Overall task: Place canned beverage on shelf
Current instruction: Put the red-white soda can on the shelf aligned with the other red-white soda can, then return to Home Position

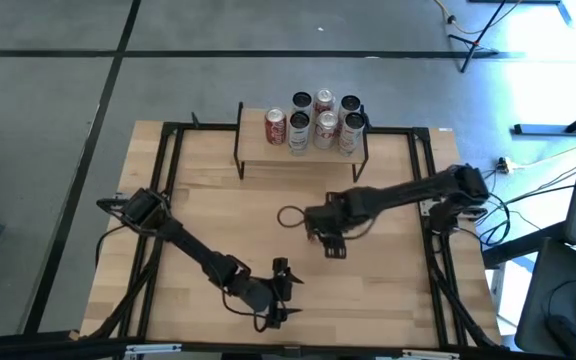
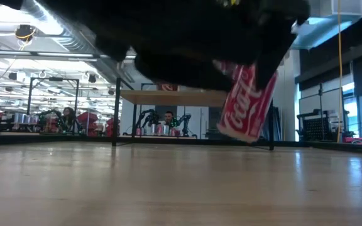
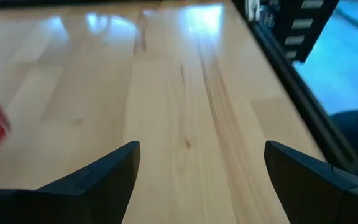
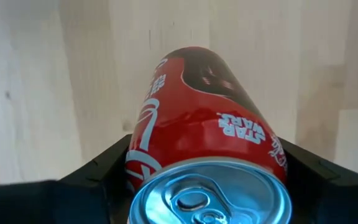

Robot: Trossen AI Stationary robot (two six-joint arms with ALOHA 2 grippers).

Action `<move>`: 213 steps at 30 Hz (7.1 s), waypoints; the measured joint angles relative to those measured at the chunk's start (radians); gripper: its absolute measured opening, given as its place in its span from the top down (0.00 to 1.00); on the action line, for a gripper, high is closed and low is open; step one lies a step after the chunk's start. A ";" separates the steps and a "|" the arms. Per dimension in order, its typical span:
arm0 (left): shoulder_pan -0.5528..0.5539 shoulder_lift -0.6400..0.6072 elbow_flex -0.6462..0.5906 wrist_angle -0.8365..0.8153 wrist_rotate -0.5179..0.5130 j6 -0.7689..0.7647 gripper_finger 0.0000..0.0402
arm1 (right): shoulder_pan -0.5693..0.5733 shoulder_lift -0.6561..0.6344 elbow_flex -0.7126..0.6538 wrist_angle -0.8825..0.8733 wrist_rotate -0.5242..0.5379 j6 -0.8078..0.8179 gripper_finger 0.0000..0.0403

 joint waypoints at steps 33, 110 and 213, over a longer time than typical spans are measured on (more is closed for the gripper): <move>0.028 0.000 0.000 0.056 0.024 0.015 0.18 | 0.006 -0.133 -0.026 -0.162 -0.027 0.005 0.23; 0.275 0.022 0.075 0.048 -0.157 0.006 0.35 | 0.129 -0.967 -1.027 0.892 0.494 -0.013 0.23; 0.400 -0.873 -0.344 -0.393 0.085 0.105 0.84 | 0.130 -0.962 -1.028 0.877 0.463 0.086 0.23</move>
